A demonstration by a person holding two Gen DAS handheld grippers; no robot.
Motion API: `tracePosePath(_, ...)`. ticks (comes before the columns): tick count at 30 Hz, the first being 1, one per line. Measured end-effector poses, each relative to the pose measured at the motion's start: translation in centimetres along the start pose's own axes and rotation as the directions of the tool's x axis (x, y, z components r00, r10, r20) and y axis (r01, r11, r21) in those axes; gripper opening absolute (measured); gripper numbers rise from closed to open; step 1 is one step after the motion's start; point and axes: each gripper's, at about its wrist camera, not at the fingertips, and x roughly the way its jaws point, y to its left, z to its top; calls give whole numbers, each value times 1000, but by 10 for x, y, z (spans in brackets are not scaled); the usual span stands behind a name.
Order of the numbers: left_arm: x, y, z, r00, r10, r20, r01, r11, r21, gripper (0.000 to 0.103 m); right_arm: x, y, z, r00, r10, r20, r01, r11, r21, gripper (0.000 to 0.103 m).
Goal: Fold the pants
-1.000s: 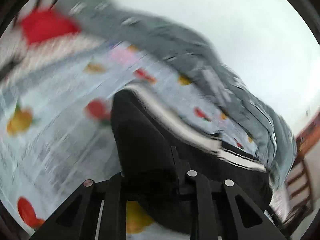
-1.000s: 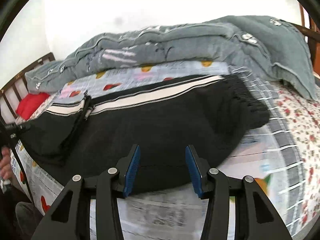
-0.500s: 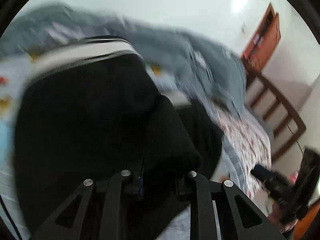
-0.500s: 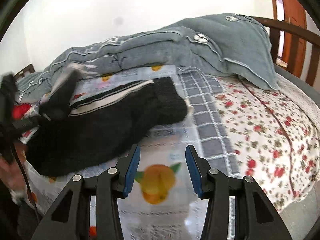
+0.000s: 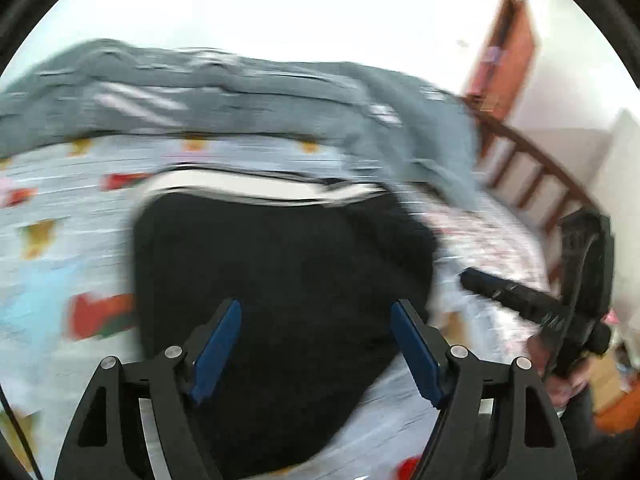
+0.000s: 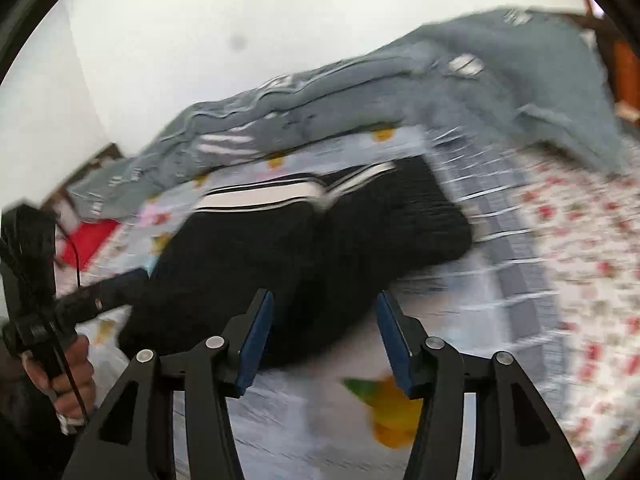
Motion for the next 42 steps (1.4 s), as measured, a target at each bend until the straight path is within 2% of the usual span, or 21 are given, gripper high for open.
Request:
tracePosePath(3, -25, 30, -25, 993, 116, -17, -116, 993, -10, 76, 37, 9, 4, 995, 74, -71, -71, 997, 35, 54)
tracePosePath(6, -43, 51, -52, 987, 154, -46, -156, 986, -54, 76, 82, 14, 0, 976, 121, -182, -109, 992, 70, 53)
tracePosePath(8, -41, 55, -67, 988, 144, -60, -149, 984, -93, 76, 98, 19, -5, 964, 134, -230, -120, 990, 75, 35)
tracePosePath(9, -38, 54, -72, 989, 134, -65, -141, 983, -115, 76, 100, 24, -4, 965, 114, -236, -104, 993, 52, 24)
tracePosePath(10, -32, 52, -78, 989, 128, -75, -137, 981, -135, 76, 96, 31, 1, 973, 105, -203, -103, 994, 21, 19)
tracePosePath(12, -19, 46, -85, 986, 134, -101, -148, 978, -145, 76, 82, 40, 11, 980, 128, -153, -131, 991, -9, 18)
tracePosePath(16, 9, 24, -83, 982, 164, -93, -175, 976, -133, 76, 58, 56, 35, 994, 83, -73, -91, 989, -116, 16)
tracePosePath(17, 15, 21, -82, 977, 190, -91, -201, 972, -121, 76, 54, 58, 39, 996, 71, -56, -78, 986, -146, 16)
tracePosePath(19, 26, 13, -81, 958, 275, -85, -281, 958, -59, 77, 38, 54, 51, 999, 37, -5, -38, 979, -200, 15)
tracePosePath(21, 27, 8, -80, 951, 301, -77, -305, 952, -39, 77, 21, 36, 63, 999, 21, 38, -12, 978, -206, 15)
tracePosePath(23, 23, 3, -79, 962, 266, -62, -268, 963, -31, 77, 8, 11, 69, 997, -19, 81, 34, 981, -189, 15)
tracePosePath(25, 22, -2, -77, 977, 210, -42, -212, 977, -32, 79, 2, -22, 68, 990, -100, 101, 115, 981, -157, 15)
tracePosePath(27, 27, -7, -77, 984, 168, -58, -170, 984, -47, 82, 14, -45, 58, 986, -159, 55, 165, 974, -156, 16)
tracePosePath(28, 31, -11, -77, 983, 170, -62, -173, 983, -51, 82, 30, -59, 47, 980, -201, 6, 200, 969, -147, 17)
tracePosePath(30, 33, -18, -77, 982, 181, -57, -184, 982, -42, 81, 52, -78, 30, 975, -211, -66, 202, 971, -128, 19)
tracePosePath(33, 23, -21, -77, 986, 158, -49, -160, 986, -35, 79, 39, -79, 31, 972, -233, -34, 228, 968, -104, 36)
tracePosePath(35, 9, -22, -78, 992, 124, -27, -125, 991, -39, 79, 26, -77, 36, 966, -260, -7, 258, 960, -110, 36)
tracePosePath(37, -4, -23, -77, 993, 120, 5, -119, 992, -49, 79, 7, -66, 43, 958, -279, 71, 287, 949, -134, 36)
tracePosePath(38, -6, -22, -74, 993, 116, 15, -115, 992, -54, 79, 3, -61, 43, 958, -275, 82, 285, 947, -146, 36)
tracePosePath(42, 7, -27, -48, 993, 114, 14, -112, 990, -90, 79, 4, -40, 35, 951, -283, 126, 305, 923, -232, 36)
